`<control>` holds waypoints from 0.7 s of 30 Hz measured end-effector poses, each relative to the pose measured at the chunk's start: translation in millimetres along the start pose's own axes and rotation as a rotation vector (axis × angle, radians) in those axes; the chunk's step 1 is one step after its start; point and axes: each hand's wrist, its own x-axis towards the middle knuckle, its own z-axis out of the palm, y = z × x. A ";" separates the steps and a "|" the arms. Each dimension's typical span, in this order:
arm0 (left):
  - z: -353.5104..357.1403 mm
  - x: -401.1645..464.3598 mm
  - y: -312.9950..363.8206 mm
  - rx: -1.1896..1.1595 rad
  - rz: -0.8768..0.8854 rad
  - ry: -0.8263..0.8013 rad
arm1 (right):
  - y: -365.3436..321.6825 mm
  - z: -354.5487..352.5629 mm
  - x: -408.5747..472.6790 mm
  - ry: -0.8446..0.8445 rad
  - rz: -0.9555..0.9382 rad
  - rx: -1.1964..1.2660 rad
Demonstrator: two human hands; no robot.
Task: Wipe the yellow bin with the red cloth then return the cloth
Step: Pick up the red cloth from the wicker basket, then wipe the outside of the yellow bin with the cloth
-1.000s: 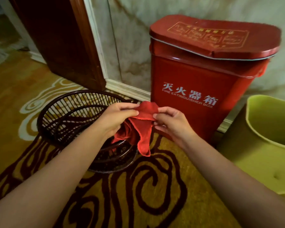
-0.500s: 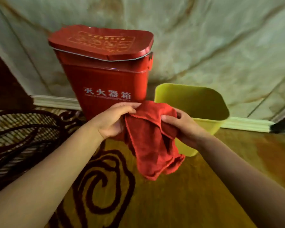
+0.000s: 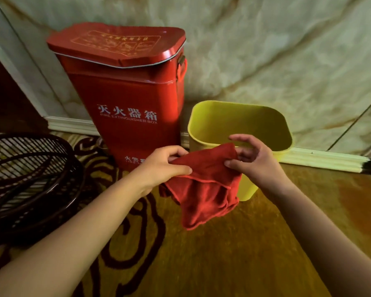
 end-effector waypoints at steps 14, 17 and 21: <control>168.6 26.4 4.7 0.172 0.052 -0.198 | 67.5 -35.4 -91.6 0.346 0.499 0.847; 182.2 22.2 3.7 0.290 0.010 -0.531 | 82.6 -43.5 -93.5 0.370 0.559 1.185; 134.8 25.4 7.4 0.519 0.241 -0.341 | 94.4 -40.1 -90.0 0.404 0.563 1.219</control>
